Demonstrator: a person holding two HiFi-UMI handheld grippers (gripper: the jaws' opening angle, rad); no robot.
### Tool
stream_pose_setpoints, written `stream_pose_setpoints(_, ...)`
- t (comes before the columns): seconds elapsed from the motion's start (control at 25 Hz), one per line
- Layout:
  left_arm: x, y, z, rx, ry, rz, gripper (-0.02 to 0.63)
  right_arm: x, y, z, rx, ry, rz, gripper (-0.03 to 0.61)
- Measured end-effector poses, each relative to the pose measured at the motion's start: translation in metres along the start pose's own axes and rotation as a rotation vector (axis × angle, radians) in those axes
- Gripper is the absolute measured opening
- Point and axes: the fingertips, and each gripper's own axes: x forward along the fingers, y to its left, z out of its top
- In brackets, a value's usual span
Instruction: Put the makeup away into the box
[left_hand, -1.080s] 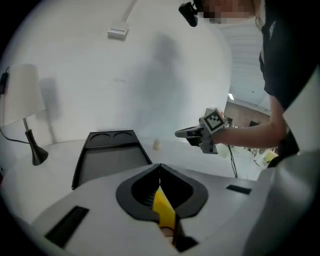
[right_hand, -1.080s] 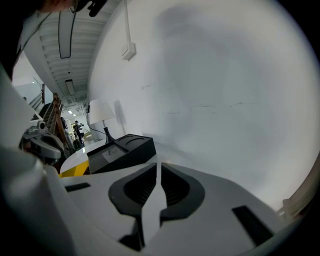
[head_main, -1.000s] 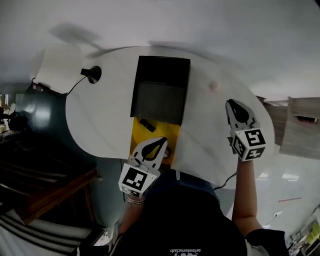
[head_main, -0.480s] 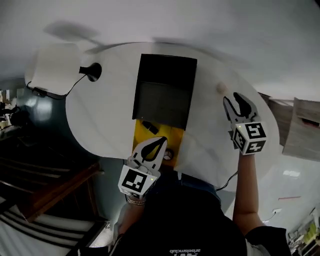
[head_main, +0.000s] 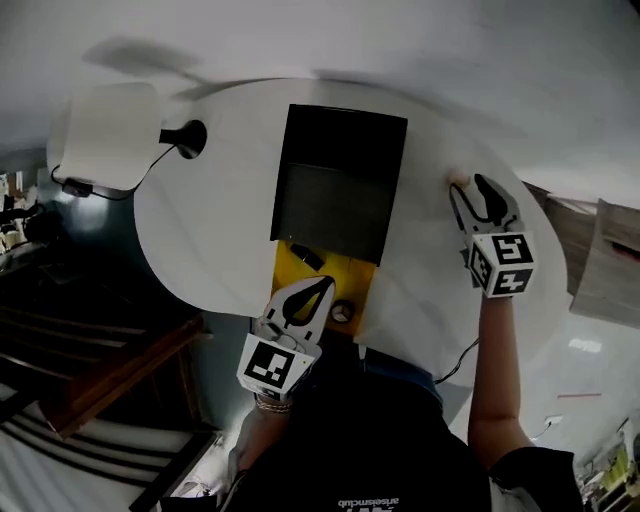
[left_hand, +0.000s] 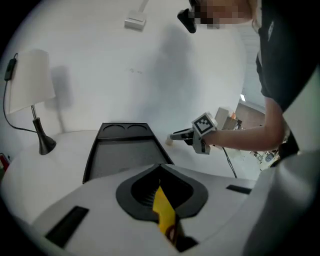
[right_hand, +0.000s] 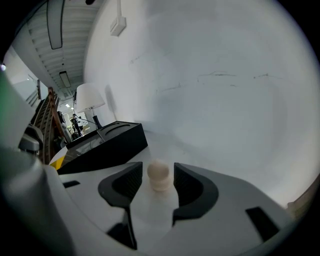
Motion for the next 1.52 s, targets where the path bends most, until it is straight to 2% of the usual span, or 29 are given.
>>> stream_pose_setpoints(0.2,0.001,0.006,-0.001,-0.002,0.010,-0.003,0.017,0.008,0.001,0.003,-0.013,0.018,-0.009,0.201)
stream_pose_setpoints(0.28,0.002,0.007,0.000,-0.006,0.007,-0.007,0.017,0.008,0.001,0.001,-0.022,0.030,-0.015,0.146)
stream_pose_setpoints(0.4,0.003,0.008,0.003,-0.009,-0.005,-0.016,0.017,0.004,0.003,0.004,-0.052,0.031,-0.028,0.124)
stream_pose_setpoints(0.92,-0.008,0.010,0.004,0.048,-0.015,-0.048,0.017,-0.027,0.044,0.029,-0.095,-0.019,0.008,0.118)
stream_pose_setpoints(1.2,-0.018,0.004,0.008,0.111,-0.067,-0.109,0.017,-0.051,0.071,0.032,-0.111,-0.036,0.017,0.115)
stream_pose_setpoints(1.52,-0.038,0.006,0.006,0.120,-0.113,-0.099,0.017,-0.084,0.091,0.024,-0.110,-0.042,0.014,0.115)
